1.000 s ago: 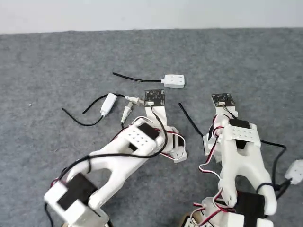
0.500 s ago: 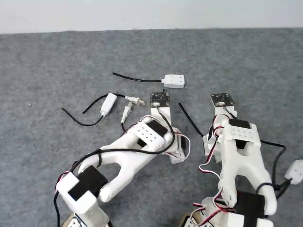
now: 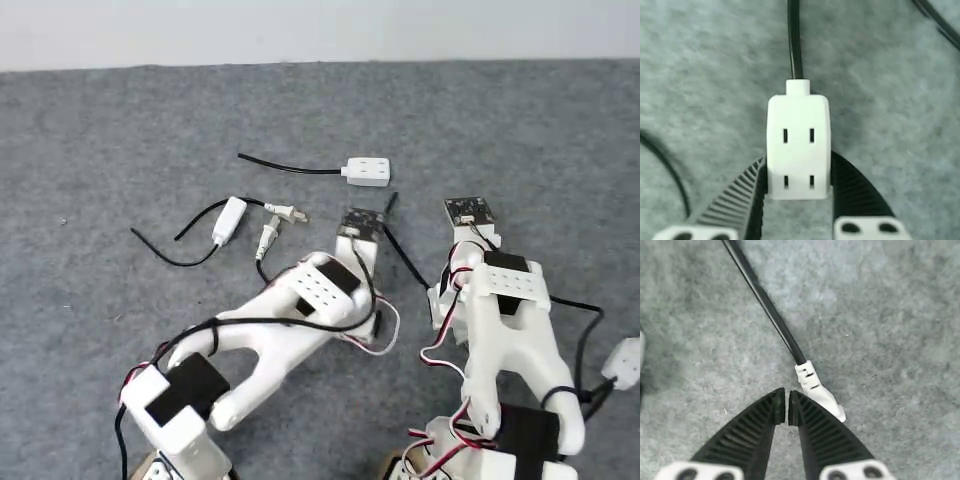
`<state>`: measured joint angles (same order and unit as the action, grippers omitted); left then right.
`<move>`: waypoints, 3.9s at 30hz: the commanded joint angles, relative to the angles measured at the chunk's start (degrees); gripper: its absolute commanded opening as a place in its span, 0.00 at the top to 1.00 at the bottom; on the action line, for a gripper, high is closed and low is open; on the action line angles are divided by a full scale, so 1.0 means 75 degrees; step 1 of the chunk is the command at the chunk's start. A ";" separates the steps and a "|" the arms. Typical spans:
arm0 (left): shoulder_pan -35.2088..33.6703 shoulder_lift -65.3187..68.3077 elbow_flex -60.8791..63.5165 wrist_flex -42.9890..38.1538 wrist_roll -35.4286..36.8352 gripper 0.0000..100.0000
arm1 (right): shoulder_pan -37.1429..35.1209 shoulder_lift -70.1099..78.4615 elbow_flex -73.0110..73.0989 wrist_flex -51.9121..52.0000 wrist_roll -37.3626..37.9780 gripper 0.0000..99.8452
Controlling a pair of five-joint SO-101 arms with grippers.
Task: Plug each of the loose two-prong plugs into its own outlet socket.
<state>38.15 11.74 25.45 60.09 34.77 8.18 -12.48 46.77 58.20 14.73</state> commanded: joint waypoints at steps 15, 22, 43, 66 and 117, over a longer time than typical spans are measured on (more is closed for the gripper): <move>-0.0445 -0.0633 0.0205 0.0797 0.1559 0.99 | 0.0041 -0.0018 -0.0047 -0.0111 0.0094 0.99; -0.0516 -0.2157 0.1213 0.0281 0.1278 0.99 | 0.0041 -0.0018 -0.0047 -0.0111 0.0094 0.99; -0.0738 -0.2684 0.2807 -0.0656 0.0445 0.64 | 0.0041 -0.0018 -0.0047 -0.0111 0.0094 0.99; -0.1922 -0.6459 0.3874 -0.0492 -0.0645 0.90 | 0.0100 -0.0041 -0.0082 -0.0111 0.0059 0.99; -0.3329 -0.3540 0.3311 -0.2966 -0.2379 0.98 | 0.0264 -0.0123 -0.0645 -0.0041 0.3165 0.91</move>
<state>13.71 -14.55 50.68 39.16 17.36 9.49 -12.48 45.19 57.32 35.65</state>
